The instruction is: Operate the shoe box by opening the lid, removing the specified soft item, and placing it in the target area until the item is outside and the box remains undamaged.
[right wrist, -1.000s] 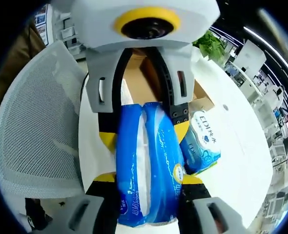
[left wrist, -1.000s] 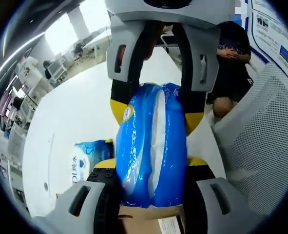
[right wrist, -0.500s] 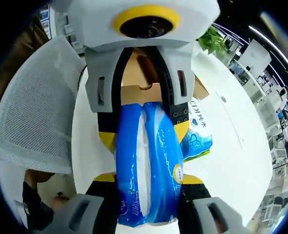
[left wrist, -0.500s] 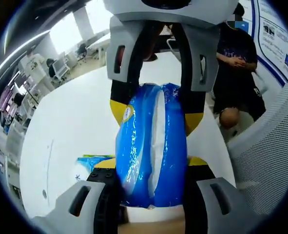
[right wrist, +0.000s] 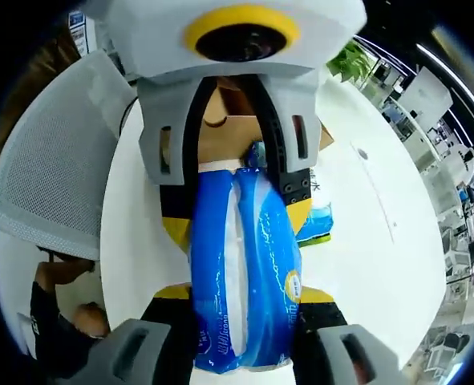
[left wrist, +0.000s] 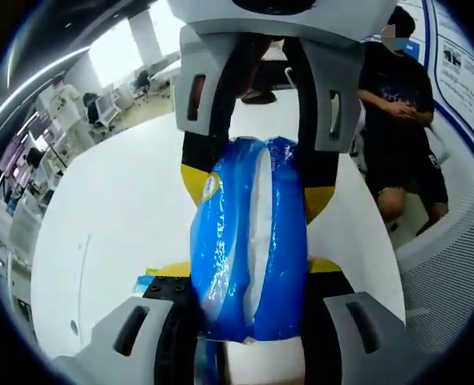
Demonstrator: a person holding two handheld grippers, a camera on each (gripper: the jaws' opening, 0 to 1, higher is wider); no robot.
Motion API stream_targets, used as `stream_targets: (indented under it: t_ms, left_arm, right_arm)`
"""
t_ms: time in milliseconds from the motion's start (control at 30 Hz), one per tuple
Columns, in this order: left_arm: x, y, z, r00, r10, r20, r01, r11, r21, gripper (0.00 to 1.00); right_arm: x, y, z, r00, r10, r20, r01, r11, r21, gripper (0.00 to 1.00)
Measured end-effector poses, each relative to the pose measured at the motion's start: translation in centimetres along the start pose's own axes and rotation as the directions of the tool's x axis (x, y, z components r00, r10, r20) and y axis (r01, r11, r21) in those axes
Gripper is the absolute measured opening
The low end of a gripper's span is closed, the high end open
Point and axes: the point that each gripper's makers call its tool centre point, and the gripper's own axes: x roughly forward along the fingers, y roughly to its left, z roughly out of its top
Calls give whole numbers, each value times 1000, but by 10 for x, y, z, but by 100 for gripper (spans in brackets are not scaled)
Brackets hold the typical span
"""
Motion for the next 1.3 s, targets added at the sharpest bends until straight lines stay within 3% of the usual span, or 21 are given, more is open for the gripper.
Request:
stream_targets:
  t_ms: [733, 1300]
  left_arm:
    - [36, 50, 14, 999, 48, 9, -47, 998, -31, 48]
    - [58, 76, 2, 996, 87, -12, -88, 994, -66, 49]
  right_arm:
    - [10, -56, -31, 999, -6, -42, 4, 999, -53, 42]
    - [33, -83, -42, 998, -7, -65, 1, 996, -88, 44]
